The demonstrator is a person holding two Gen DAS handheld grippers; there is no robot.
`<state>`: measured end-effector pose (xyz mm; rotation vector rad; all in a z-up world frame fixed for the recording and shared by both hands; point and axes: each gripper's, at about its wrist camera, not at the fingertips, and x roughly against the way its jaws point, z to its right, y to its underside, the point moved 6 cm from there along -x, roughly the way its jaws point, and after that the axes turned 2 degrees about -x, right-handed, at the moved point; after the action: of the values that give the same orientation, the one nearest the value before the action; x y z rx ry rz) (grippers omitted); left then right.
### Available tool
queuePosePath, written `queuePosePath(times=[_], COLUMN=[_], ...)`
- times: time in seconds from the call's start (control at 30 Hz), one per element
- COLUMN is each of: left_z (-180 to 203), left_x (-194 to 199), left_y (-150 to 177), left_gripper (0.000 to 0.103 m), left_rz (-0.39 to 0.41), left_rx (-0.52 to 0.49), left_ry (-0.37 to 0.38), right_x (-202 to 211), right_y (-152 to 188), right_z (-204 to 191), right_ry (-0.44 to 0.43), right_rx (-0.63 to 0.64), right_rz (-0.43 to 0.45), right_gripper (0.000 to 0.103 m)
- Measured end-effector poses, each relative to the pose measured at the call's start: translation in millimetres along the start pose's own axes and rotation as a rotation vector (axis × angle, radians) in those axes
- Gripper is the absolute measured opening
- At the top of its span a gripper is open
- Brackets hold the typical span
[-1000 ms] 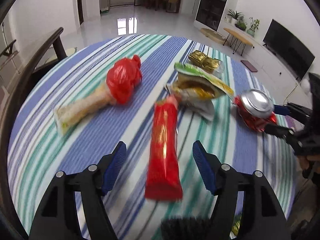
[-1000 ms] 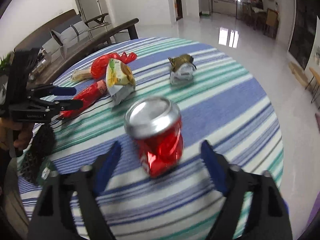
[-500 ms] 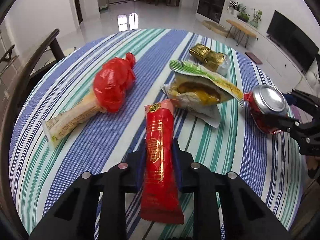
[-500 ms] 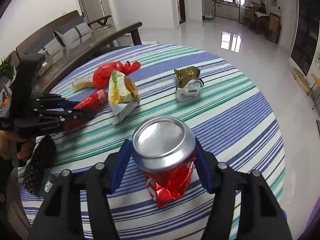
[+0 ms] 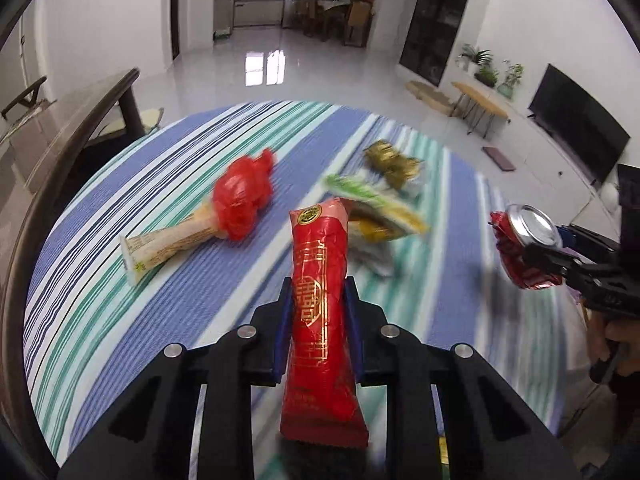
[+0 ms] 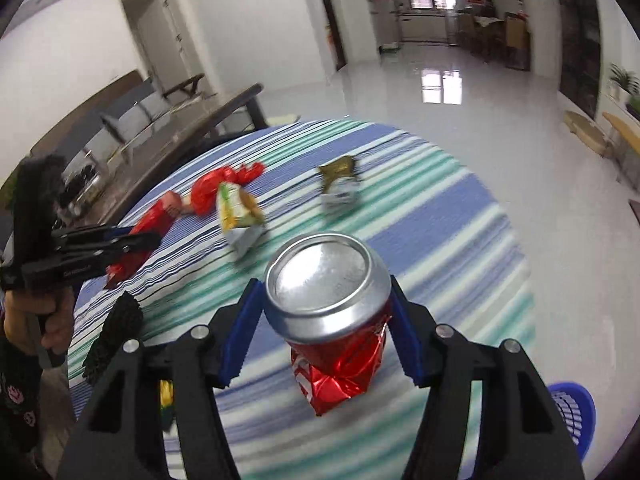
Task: Collect trash
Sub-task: 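Carry snack bag and can over the blue wastebasket and open both tools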
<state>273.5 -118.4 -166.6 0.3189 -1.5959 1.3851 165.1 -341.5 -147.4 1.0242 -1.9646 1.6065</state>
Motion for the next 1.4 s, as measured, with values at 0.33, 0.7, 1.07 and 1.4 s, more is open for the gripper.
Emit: queuePosePath(times=[0.33,0.7,1.07,1.4], left_z=[191.0,422.1,490.8,507.2], left_x=[25.9,-61.8,-189.1,-226.0], left_y=[6.3,34.5,65.3,81.1], left_gripper=[0.023,0.024,0.025,0.083], left_rz=[0.032,-0.109,-0.232,-0.202], left_rx=[-0.201,-0.341,-0.314,-0.354], left_ry=[0.229,0.407,0.390,0.358], right_x=[126.2,168.6,149.5,162.9], right_y=[76.9,159.3,183.4,184.6], right_z=[153.0,304.5,347.5,364.6], right_ry=[0.293,0.411,0.378,0.391], right_rx=[-0.232,-0.464,-0.545,-0.613], right_rz=[0.021,-0.002,-0.049,0.015], right_gripper=[0.059,0.059,0.060,0.085])
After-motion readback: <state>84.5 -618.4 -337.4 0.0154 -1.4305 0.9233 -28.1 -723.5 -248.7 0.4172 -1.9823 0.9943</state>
